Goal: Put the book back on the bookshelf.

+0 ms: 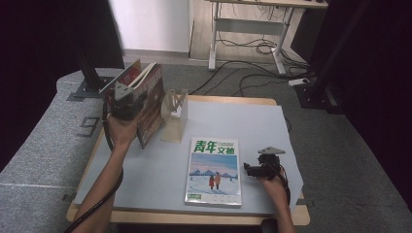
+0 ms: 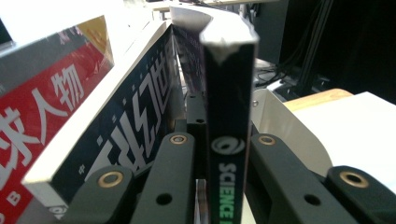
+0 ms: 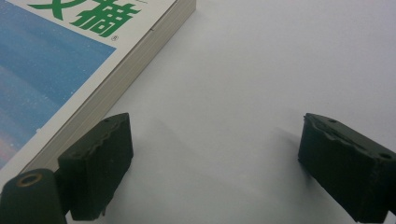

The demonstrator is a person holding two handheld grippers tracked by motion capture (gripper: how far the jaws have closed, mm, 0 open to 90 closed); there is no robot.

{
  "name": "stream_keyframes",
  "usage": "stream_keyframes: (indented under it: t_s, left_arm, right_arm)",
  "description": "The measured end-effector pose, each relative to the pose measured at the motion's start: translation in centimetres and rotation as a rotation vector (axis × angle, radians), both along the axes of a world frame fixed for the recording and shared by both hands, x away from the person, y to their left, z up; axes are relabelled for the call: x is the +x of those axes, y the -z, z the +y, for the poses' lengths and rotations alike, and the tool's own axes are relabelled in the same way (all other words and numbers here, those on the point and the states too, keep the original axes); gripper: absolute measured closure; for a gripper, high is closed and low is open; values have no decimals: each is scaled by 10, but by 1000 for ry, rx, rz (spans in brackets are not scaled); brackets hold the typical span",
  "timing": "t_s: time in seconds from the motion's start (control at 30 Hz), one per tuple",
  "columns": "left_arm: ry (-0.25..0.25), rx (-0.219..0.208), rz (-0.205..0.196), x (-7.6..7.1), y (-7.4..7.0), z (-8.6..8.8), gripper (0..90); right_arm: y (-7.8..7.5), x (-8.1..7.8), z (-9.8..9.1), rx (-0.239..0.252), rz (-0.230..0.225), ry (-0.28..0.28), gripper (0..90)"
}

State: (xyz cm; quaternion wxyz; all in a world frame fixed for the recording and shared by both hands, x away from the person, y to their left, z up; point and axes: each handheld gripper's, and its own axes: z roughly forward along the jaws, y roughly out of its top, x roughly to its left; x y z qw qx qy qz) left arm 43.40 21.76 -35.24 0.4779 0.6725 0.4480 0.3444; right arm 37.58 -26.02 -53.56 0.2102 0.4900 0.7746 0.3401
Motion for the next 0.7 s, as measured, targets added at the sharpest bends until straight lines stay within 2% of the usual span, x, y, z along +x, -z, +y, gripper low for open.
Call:
stream_keyframes:
  t_s: [0.17,0.27,0.33,0.43,0.57,0.7]
  left_arm:
    - [3,-5,-16,4,14,2,842]
    - [-1,3,-49,4,21,3,841]
    - [1,-5,-57,4,23,4,841]
    - [17,-15,-50,3,24,7,838]
    - [35,-5,-40,0,28,12,808]
    - [30,15,-29,-6,30,19,781]
  right_arm:
    - [0,0,0,0,0,0,96]
    - [0,0,0,0,-1,0,96]
    - [0,0,0,1,-1,1,96]
    - [0,0,0,1,-1,1,96]
    - [0,0,0,0,-1,1,96]
    - [0,0,0,0,0,1,96]
